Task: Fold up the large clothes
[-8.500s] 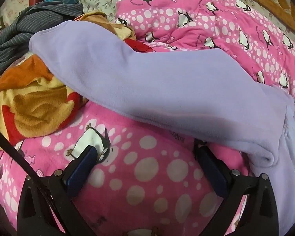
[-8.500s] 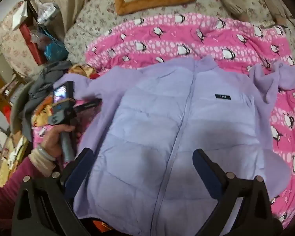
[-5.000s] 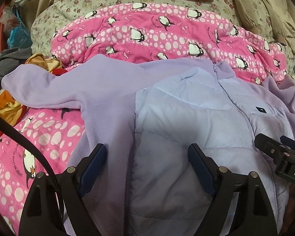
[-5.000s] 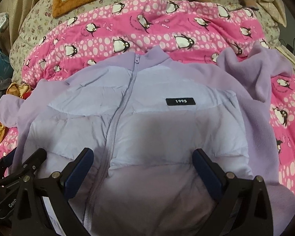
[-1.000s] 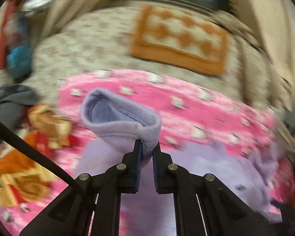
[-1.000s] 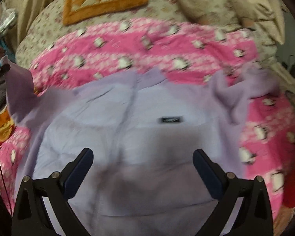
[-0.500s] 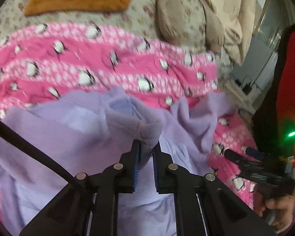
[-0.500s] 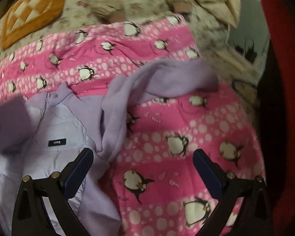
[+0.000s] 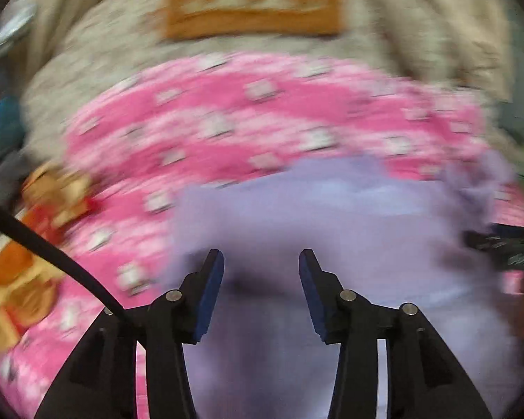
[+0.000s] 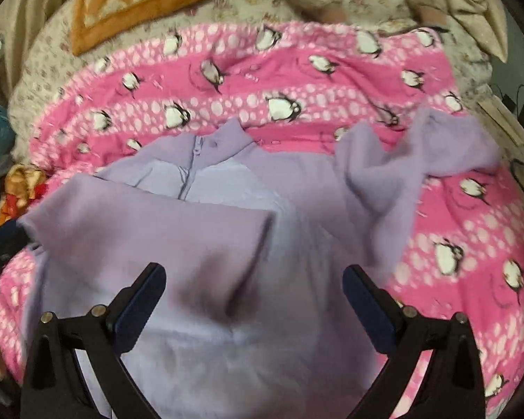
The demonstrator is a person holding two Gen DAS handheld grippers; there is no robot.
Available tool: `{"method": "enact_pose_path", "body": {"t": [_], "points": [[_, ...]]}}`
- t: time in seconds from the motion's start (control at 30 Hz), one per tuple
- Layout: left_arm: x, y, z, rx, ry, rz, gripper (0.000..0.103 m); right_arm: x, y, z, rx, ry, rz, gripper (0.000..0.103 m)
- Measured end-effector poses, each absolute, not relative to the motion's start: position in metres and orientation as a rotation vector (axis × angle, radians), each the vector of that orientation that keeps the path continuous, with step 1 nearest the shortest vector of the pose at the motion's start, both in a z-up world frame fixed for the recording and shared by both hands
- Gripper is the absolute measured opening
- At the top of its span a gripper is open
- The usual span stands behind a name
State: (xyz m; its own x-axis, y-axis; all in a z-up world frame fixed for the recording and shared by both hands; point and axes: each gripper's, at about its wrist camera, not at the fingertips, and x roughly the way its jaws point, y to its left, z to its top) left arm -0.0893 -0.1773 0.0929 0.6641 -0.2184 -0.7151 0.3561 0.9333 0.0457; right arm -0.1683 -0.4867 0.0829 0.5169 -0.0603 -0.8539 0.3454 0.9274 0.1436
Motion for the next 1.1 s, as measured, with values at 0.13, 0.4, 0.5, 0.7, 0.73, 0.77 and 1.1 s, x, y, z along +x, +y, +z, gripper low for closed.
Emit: {"method": "enact_pose_path", "body": {"t": [0.13,0.4,0.5,0.7,0.73,0.77,1.1], "points": [[-0.062,-0.138,0.056,0.143,0.855,-0.173,0.015,-0.13,-0.487,0.032,0.386,1.156,-0.308,0.055],[-0.054,-0.126,0.048,0.046,0.919,-0.206,0.015,-0.129,-0.493,0.088,0.245,0.953,-0.373,0.011],[-0.058,-0.132,0.045,0.077,0.936,-0.219,0.017,-0.124,-0.502,0.08,0.176,0.971,-0.47,0.011],[-0.079,-0.13,0.069,0.081,0.899,-0.223,0.017,-0.132,-0.528,0.033,0.299,1.083,-0.451,0.022],[-0.083,-0.128,0.077,0.072,0.876,-0.224,0.017,-0.138,-0.531,0.038,0.321,1.067,-0.454,0.027],[-0.087,-0.127,0.085,0.065,0.852,-0.221,0.017,-0.146,-0.532,0.046,0.335,1.048,-0.466,0.035],[-0.071,-0.191,0.079,0.117,0.918,-0.371,0.017,-0.164,-0.5,0.043,0.292,1.12,-0.372,0.04]]}}
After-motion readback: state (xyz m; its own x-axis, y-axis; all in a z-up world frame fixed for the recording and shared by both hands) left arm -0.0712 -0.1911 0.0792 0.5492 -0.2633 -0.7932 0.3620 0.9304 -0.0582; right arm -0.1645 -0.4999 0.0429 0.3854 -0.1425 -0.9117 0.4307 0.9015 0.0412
